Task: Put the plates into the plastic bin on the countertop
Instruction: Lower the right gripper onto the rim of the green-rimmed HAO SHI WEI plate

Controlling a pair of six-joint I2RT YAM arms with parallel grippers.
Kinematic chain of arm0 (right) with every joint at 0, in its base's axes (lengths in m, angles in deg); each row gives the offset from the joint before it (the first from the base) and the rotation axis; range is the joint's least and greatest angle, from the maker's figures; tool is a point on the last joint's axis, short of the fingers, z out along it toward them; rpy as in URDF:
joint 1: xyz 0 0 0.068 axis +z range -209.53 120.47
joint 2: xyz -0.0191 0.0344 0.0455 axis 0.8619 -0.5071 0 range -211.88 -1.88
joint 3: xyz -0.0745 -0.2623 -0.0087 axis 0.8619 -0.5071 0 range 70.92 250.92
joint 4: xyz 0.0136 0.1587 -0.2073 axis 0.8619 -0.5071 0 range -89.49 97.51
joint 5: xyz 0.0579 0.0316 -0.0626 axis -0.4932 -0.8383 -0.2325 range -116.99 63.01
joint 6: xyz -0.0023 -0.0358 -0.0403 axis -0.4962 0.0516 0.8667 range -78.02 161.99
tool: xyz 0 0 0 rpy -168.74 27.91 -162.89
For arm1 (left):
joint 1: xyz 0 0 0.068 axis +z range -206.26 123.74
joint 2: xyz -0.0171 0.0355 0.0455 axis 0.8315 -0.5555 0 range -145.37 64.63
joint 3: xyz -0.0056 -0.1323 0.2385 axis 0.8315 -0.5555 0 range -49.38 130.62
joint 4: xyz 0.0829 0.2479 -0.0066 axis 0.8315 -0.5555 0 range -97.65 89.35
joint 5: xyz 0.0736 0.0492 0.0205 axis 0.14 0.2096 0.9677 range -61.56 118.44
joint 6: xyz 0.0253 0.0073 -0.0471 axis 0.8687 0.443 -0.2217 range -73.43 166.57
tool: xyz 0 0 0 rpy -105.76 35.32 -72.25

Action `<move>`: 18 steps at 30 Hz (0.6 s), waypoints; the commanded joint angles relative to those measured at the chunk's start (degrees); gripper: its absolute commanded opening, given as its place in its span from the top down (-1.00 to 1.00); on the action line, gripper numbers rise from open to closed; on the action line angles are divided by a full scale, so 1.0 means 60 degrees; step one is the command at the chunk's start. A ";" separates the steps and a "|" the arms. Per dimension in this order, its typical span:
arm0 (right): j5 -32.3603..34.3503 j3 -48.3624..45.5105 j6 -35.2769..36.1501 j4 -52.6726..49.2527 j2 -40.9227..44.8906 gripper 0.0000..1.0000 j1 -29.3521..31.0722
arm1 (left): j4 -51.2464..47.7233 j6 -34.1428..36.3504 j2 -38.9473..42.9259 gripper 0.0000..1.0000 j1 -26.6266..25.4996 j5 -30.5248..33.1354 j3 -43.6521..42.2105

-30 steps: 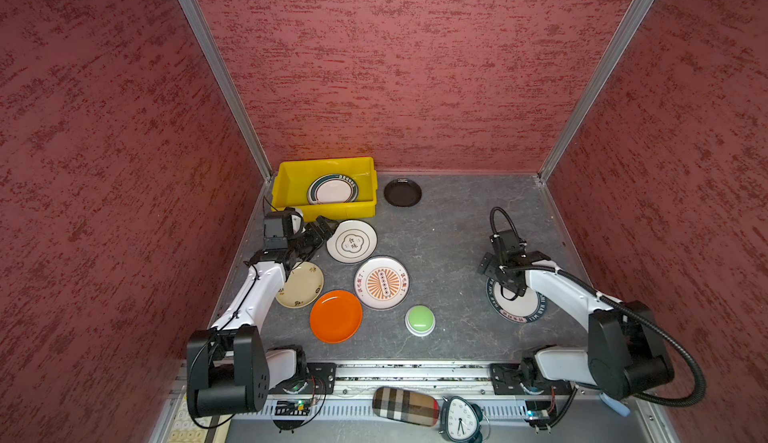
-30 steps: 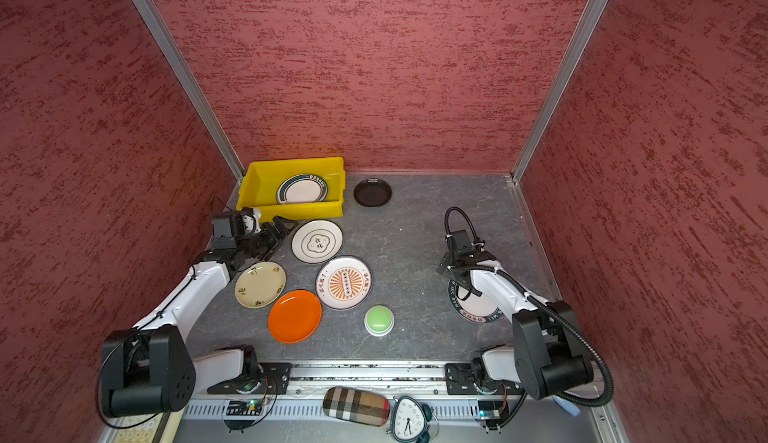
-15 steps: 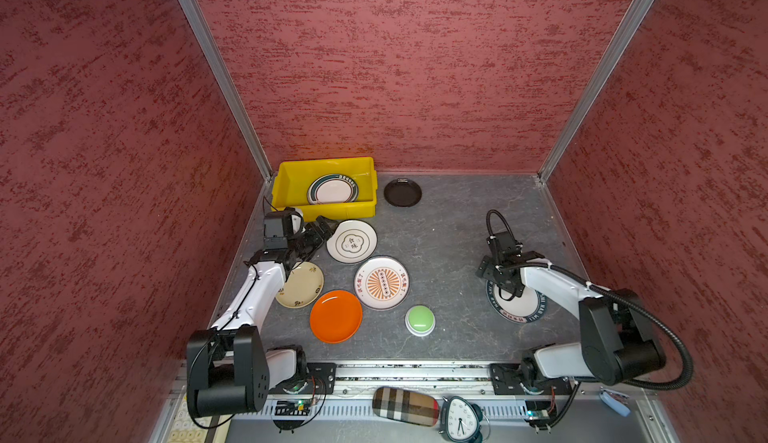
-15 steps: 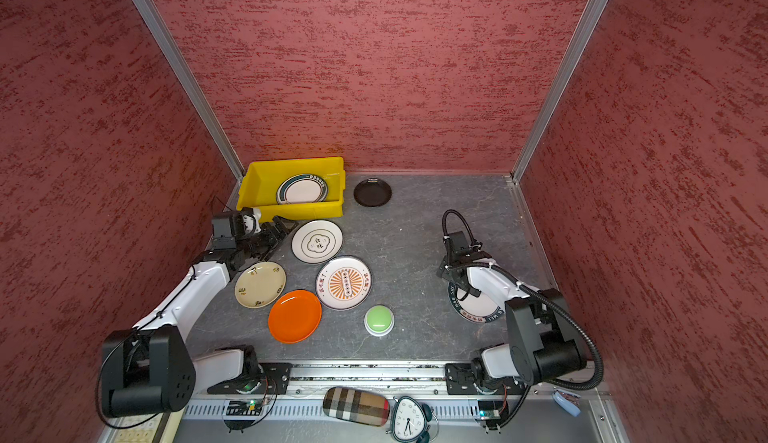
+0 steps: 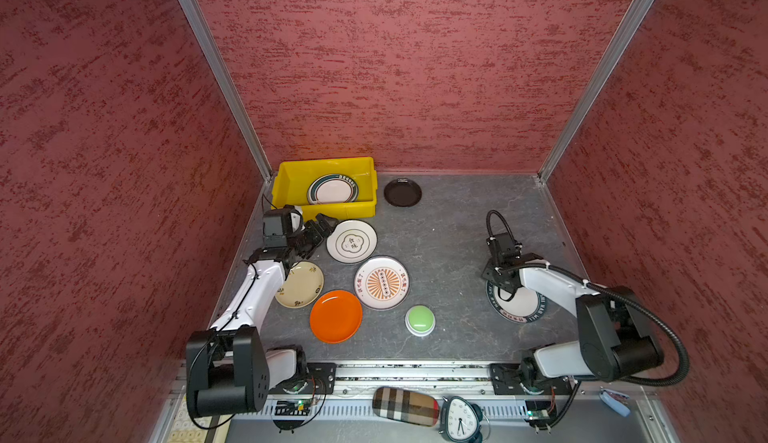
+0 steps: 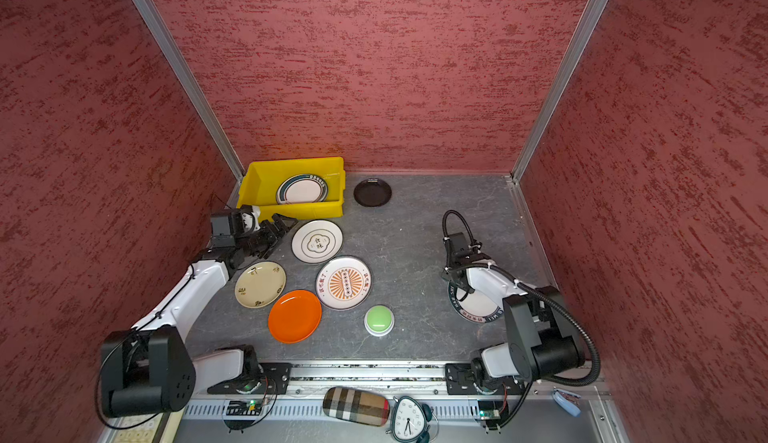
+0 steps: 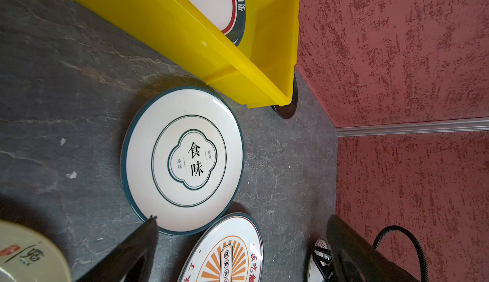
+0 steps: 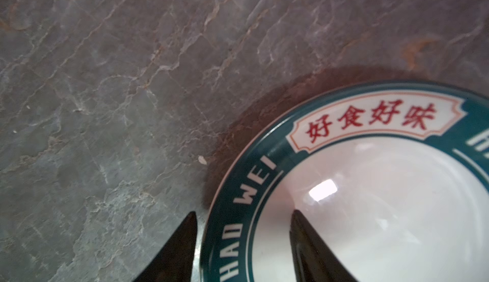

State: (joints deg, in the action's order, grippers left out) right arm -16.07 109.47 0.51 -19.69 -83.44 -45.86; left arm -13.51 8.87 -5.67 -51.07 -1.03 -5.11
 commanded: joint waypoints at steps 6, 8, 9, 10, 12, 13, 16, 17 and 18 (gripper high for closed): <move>-0.0529 -0.0373 -0.0165 0.0587 -0.0195 0.11 -0.0031 | -0.0025 0.0100 -0.0089 -0.99 0.0067 0.0034 0.0184; -0.0617 -0.0418 -0.0185 0.0691 -0.0191 0.16 -0.0023 | -0.0028 0.0098 -0.0104 -0.99 0.0065 0.0046 0.0187; -0.0650 -0.0431 -0.0212 0.0730 -0.0191 0.17 -0.0033 | -0.0027 0.0100 -0.0115 -0.99 0.0070 0.0035 0.0186; -0.0683 -0.0448 -0.0216 0.0780 -0.0191 0.17 -0.0023 | -0.0032 0.0100 -0.0119 -0.99 0.0059 0.0034 0.0180; -0.0810 -0.0472 -0.0209 0.0895 -0.0203 0.21 -0.0023 | -0.0024 0.0099 -0.0133 -0.99 0.0069 0.0034 0.0187; -0.0929 -0.0464 -0.0215 0.0974 -0.0220 0.23 -0.0023 | -0.0022 0.0100 -0.0146 -0.99 0.0068 0.0034 0.0186; -0.1313 -0.0477 -0.0288 0.1254 -0.0235 0.25 -0.0032 | 0.0019 0.0085 -0.0190 -0.99 0.0060 0.0035 0.0187; -0.1442 -0.0492 -0.0331 0.1386 -0.0235 0.25 -0.0032 | 0.0023 0.0084 -0.0217 -0.99 0.0060 0.0021 0.0194; -0.1535 -0.0506 -0.0353 0.1486 -0.0235 0.27 -0.0023 | 0.0026 0.0064 -0.0247 -0.99 0.0072 0.0010 0.0191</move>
State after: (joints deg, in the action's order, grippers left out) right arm -20.64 107.92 -0.14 -12.65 -83.55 -45.86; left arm -13.51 8.87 -6.44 -51.07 -1.06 -5.11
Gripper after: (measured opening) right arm 0.370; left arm 0.994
